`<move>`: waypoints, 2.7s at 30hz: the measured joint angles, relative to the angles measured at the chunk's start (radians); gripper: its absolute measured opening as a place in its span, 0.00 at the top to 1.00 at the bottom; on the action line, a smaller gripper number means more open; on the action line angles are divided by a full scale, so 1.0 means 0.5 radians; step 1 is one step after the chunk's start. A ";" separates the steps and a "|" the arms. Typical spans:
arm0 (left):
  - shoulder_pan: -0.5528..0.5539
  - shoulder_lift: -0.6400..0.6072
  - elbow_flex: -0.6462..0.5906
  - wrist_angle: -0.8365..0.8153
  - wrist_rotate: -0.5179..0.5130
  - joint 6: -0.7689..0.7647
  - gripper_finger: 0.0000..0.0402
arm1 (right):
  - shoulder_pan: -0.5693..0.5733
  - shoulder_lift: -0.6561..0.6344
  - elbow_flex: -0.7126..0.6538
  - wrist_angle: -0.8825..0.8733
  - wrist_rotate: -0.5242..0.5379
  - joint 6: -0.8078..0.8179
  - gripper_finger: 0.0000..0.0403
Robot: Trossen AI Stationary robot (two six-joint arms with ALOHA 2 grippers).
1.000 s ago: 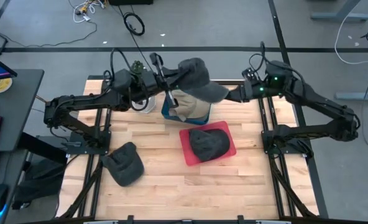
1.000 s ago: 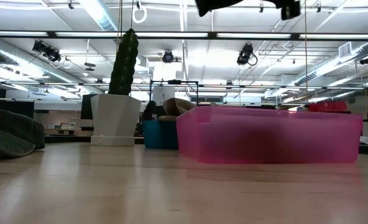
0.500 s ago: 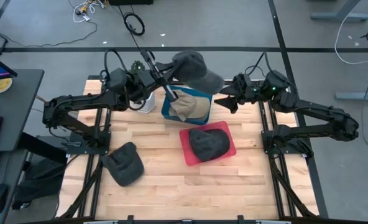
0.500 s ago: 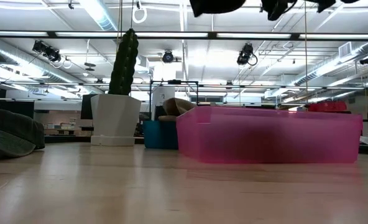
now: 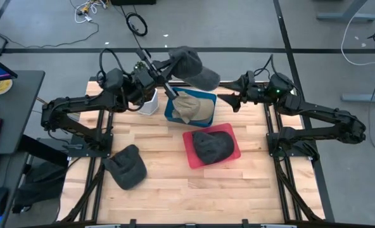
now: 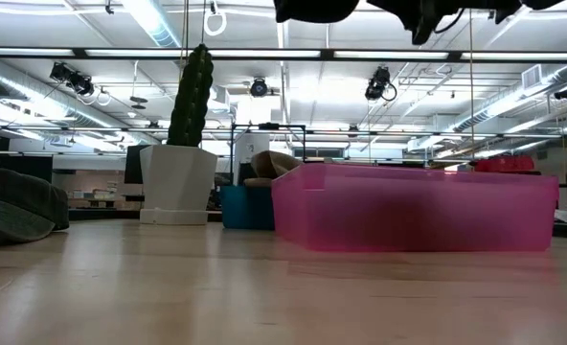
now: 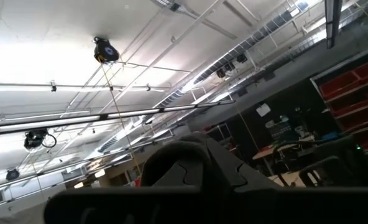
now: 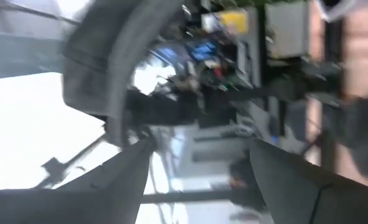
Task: Pick & Place hat
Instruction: Put the right black cap into the red bin
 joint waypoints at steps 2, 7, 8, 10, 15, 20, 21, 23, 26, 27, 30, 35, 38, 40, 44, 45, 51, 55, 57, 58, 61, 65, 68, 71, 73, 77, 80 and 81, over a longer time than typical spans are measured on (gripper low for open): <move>0.000 0.000 0.000 0.005 0.000 0.001 0.99 | 0.000 -0.001 0.000 0.073 0.109 0.054 0.30; 0.000 0.002 0.000 -0.010 0.012 -0.016 0.99 | 0.000 0.043 0.000 0.185 0.246 0.193 0.30; 0.000 0.002 0.000 -0.010 0.017 -0.020 0.99 | 0.004 0.062 0.000 0.188 0.254 0.197 0.30; -0.001 0.002 0.000 -0.018 0.020 -0.025 0.99 | 0.014 0.105 0.000 0.254 0.258 0.195 0.30; -0.001 0.010 0.000 -0.085 0.021 -0.066 0.99 | 0.042 0.201 0.000 0.565 0.321 0.324 0.30; -0.006 0.021 0.000 -0.100 0.022 -0.068 0.99 | 0.067 0.251 0.000 0.635 0.356 0.383 0.32; -0.006 0.021 0.000 -0.110 0.022 -0.069 0.99 | 0.068 0.257 0.000 0.636 0.358 0.376 0.33; -0.006 0.021 0.000 -0.145 0.022 -0.069 0.99 | 0.067 0.266 0.000 0.649 0.362 0.373 0.36; -0.009 0.021 0.000 -0.185 0.021 -0.070 0.99 | 0.065 0.264 0.000 0.678 0.393 0.353 0.45; -0.009 0.021 0.000 -0.193 0.021 -0.070 0.99 | 0.065 0.264 0.000 0.678 0.395 0.347 0.48; -0.009 0.021 0.000 -0.229 0.022 -0.070 0.99 | 0.065 0.265 0.000 0.694 0.397 0.344 0.61; -0.009 0.021 0.000 -0.242 0.022 -0.189 0.99 | 0.065 0.264 0.000 0.717 0.396 0.222 0.87; -0.008 0.021 0.001 -0.250 0.022 -0.485 0.95 | 0.065 0.264 0.000 0.761 0.397 0.086 0.97; -0.008 0.021 0.001 -0.272 0.022 -0.574 0.92 | 0.065 0.264 0.000 0.762 0.397 0.068 0.96; -0.024 0.021 0.001 -0.281 0.021 -0.605 0.83 | 0.065 0.263 0.000 0.760 0.397 -0.031 0.98; -0.034 0.020 0.001 -0.279 0.021 -0.603 0.81 | 0.064 0.258 0.000 0.756 0.397 -0.054 0.98; -0.130 -0.066 0.001 -0.330 0.022 -0.777 0.59 | -0.009 0.196 0.000 0.706 0.322 -0.181 0.99; -0.185 -0.127 0.001 -0.452 0.023 -0.920 0.44 | -0.067 0.163 0.001 0.693 0.221 -0.248 0.99; -0.204 -0.163 0.001 -0.513 0.024 -1.007 0.37 | -0.097 0.149 0.001 0.694 0.149 -0.286 0.99; -0.210 -0.187 0.001 -0.562 0.024 -1.046 0.34 | -0.116 0.144 0.001 0.694 0.107 -0.296 0.99; -0.223 -0.228 0.003 -0.672 0.061 -1.184 0.27 | -0.176 0.133 0.001 0.692 -0.026 -0.366 0.99; -0.223 -0.263 0.001 -0.779 0.168 -1.352 0.22 | -0.267 0.124 0.001 0.652 -0.324 -0.444 0.99; -0.223 -0.298 0.002 -0.769 0.203 -1.395 0.22 | -0.312 0.092 0.001 0.480 -0.577 -0.485 0.99; -0.223 -0.349 0.000 -0.809 0.205 -1.394 0.23 | -0.338 0.027 0.001 0.203 -0.815 -0.617 0.99; -0.223 -0.365 0.003 -0.806 0.196 -1.386 0.24 | -0.347 -0.027 0.001 -0.059 -0.926 -0.751 0.99; -0.215 -0.402 0.002 -0.851 0.178 -1.384 0.25 | -0.350 -0.122 0.001 -0.592 -1.098 -1.109 0.99; -0.215 -0.403 0.001 -0.875 0.166 -1.379 0.25 | -0.344 -0.162 0.001 -0.955 -1.197 -1.417 0.99; -0.215 -0.401 0.001 -0.875 0.165 -1.378 0.25 | -0.334 -0.169 0.001 -1.081 -1.206 -1.516 0.99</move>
